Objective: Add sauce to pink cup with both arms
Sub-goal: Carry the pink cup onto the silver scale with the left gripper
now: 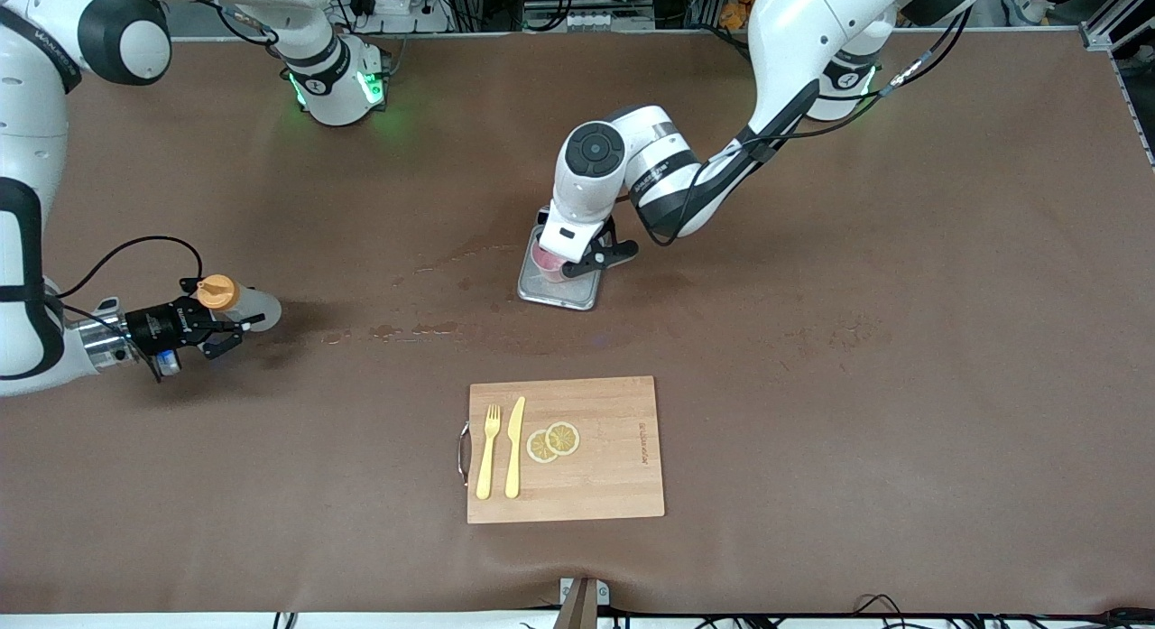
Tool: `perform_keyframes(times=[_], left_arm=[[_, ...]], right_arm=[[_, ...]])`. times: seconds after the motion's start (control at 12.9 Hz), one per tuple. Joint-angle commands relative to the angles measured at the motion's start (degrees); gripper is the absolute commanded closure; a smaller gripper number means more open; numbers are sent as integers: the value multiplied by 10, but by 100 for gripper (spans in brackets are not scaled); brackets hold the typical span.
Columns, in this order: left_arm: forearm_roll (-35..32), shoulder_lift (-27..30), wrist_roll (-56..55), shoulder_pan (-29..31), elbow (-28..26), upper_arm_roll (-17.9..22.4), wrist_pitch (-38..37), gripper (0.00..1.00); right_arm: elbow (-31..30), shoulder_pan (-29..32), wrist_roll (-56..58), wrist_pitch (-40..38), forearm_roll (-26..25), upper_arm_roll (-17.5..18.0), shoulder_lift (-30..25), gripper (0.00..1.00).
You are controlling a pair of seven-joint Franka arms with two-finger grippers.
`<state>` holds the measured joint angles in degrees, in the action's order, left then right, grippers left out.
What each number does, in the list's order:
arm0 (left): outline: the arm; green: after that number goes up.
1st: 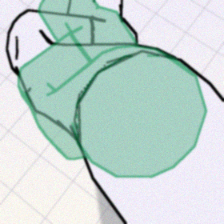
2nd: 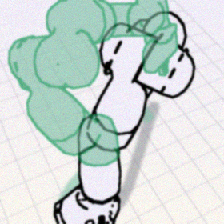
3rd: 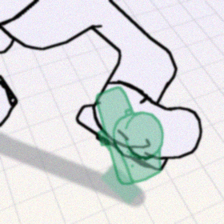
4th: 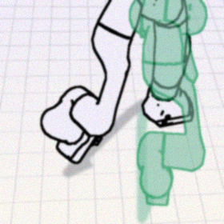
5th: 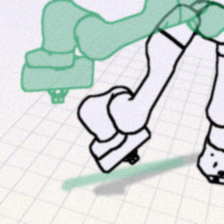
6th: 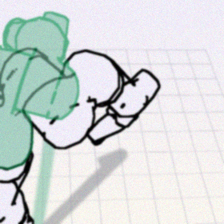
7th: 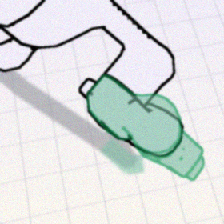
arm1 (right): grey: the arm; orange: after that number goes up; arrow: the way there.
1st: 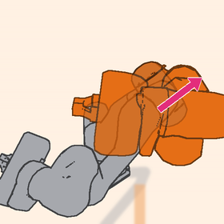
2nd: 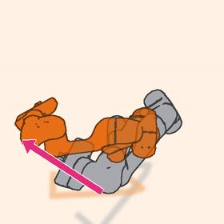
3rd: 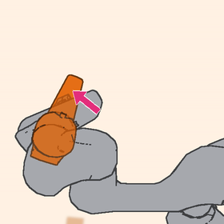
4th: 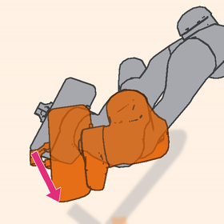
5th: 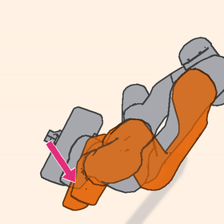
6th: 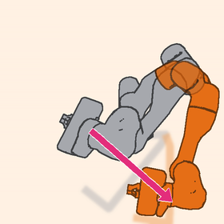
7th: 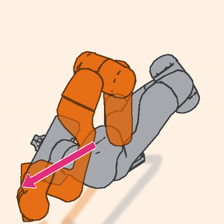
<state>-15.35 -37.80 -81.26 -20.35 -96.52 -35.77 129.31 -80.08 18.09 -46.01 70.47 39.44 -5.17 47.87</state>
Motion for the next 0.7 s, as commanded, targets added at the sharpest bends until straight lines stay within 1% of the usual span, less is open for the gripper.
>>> perform_keyframes(times=[0.0,0.08,0.16,0.31,0.47,0.54,0.62], left_arm=[[-18,20,-21,7,8,3,1,0],[-18,45,-24,17,5,4,-4,0],[-19,72,-21,29,5,3,-25,0],[-17,135,8,75,7,0,-72,0],[3,185,84,132,9,-2,-102,0],[28,200,144,171,15,-4,-118,0],[47,212,220,197,26,-3,-135,0]], right_arm=[[1,-28,-46,-7,-30,-5,-36,72],[2,-36,-62,-7,-32,-5,-45,72],[2,-40,-70,-7,-34,-5,-51,72],[2,-73,-103,-2,-62,-5,-73,72],[1,-97,-140,14,-86,-5,-96,72],[2,-109,-152,14,-94,-5,-99,72],[1,-122,-163,15,-100,-5,-106,72]])
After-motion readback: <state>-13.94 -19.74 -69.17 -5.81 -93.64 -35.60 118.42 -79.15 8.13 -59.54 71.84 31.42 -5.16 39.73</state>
